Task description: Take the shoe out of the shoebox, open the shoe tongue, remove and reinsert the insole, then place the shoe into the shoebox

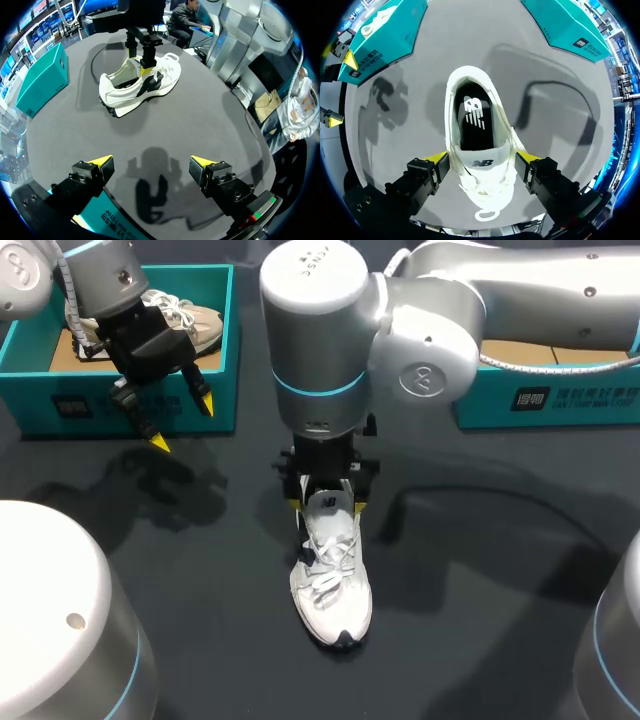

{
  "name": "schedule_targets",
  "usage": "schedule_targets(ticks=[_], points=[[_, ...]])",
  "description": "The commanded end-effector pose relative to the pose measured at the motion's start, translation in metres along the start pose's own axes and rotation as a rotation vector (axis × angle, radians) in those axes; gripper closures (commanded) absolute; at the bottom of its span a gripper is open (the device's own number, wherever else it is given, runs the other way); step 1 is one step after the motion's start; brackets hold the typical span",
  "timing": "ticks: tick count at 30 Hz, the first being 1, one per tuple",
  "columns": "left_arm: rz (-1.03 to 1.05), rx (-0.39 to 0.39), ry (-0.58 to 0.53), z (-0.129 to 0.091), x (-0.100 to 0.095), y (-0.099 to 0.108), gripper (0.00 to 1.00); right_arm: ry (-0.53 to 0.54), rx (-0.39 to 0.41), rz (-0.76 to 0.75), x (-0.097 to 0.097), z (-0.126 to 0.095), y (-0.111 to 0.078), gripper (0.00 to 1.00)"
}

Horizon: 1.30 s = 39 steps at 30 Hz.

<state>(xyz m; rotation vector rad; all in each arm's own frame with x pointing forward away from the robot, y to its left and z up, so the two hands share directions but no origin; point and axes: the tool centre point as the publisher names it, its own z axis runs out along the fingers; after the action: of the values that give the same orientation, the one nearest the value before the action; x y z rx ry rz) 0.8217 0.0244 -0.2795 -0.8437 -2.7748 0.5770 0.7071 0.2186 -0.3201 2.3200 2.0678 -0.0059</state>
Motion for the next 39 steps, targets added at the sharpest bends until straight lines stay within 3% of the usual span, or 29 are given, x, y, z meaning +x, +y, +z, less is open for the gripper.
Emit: schedule_targets(ticks=[1,7,9,14,23,26,39], points=[[0.001,-0.002,0.001,-0.001,0.0,0.0,0.0,0.014,0.0,0.013,-0.009,-0.009,-0.014,0.19],[0.001,-0.002,0.001,-0.001,0.0,0.0,0.0,0.025,0.039,0.002,-0.009,-0.016,-0.034,0.33],[0.001,-0.002,0.001,-0.001,0.0,0.0,0.0,0.022,0.046,0.0,-0.009,-0.017,-0.039,0.47],[0.001,-0.002,0.001,-0.001,0.0,0.0,0.0,0.024,0.038,-0.009,-0.009,-0.018,-0.045,0.68],[0.001,-0.002,0.001,-0.001,0.0,0.0,0.0,0.04,0.016,-0.094,-0.006,-0.006,-0.029,0.7],[0.001,-0.002,0.001,-0.001,0.0,0.0,0.0,0.058,0.003,-0.139,-0.005,-0.002,-0.021,0.77],[0.001,-0.002,0.001,-0.001,0.0,0.0,0.0,0.087,0.038,-0.232,-0.007,0.027,0.01,0.81]])
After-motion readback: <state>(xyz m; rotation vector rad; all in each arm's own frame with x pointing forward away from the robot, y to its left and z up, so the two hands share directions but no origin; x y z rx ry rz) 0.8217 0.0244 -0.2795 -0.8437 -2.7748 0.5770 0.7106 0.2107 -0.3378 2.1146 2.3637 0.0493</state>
